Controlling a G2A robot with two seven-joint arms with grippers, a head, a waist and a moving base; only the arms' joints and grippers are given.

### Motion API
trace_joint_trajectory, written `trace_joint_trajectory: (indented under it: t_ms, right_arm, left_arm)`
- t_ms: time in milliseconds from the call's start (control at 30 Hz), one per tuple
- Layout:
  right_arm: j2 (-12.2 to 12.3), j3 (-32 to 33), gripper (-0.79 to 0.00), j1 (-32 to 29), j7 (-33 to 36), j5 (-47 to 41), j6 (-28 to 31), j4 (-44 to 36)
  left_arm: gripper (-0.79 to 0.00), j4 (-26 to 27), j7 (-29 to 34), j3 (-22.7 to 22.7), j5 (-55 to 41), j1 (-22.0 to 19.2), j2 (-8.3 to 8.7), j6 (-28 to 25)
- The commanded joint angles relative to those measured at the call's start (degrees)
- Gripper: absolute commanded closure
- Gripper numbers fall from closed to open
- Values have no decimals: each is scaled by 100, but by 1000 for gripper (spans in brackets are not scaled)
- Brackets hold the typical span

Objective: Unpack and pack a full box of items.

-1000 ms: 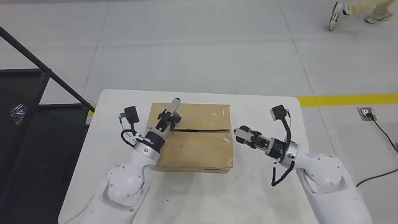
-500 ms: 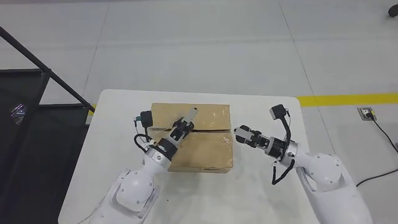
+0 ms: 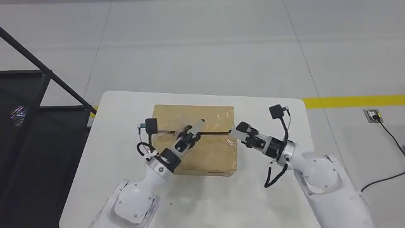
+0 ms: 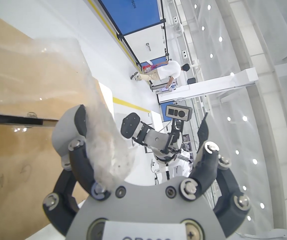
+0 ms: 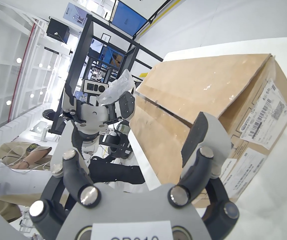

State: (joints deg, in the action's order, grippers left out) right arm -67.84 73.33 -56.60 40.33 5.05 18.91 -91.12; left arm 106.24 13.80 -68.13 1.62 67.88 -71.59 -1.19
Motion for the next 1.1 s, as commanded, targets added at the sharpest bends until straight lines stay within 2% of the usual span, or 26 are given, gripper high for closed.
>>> trace_joint_trajectory:
  t_ms: [0, 267, 533, 667, 833, 933, 1067]
  right_arm:
    - [-8, -51, -785, -3, -113, 57, -9, -19]
    - [-33, -158, -785, 97, -423, 110, 86, 178]
    - [-38, -161, -785, 77, -773, 313, 105, 233]
    - [-40, -182, -785, -7, -1062, 618, 79, 121]
    - [-43, -167, -785, -29, -1165, 640, 9, 102]
    - [-43, -167, -785, -29, -1165, 640, 9, 102]
    - [-70, -365, -785, 21, -1342, 1000, 127, -24]
  left_arm:
    - [-785, 127, 119, -50, 38, 55, 13, -66]
    - [-785, 783, 458, -189, 562, 429, 80, -482]
    - [-785, 1091, 705, -150, 796, 465, 94, -556]
    - [-785, 1415, 657, -218, 870, 594, 105, -656]
    - [-785, 1831, 108, -935, 816, 1034, 146, -868]
    - [-785, 1917, -160, -1673, 494, 1404, 180, -961]
    - [-785, 1740, -282, -2655, -91, 1833, 216, -1069]
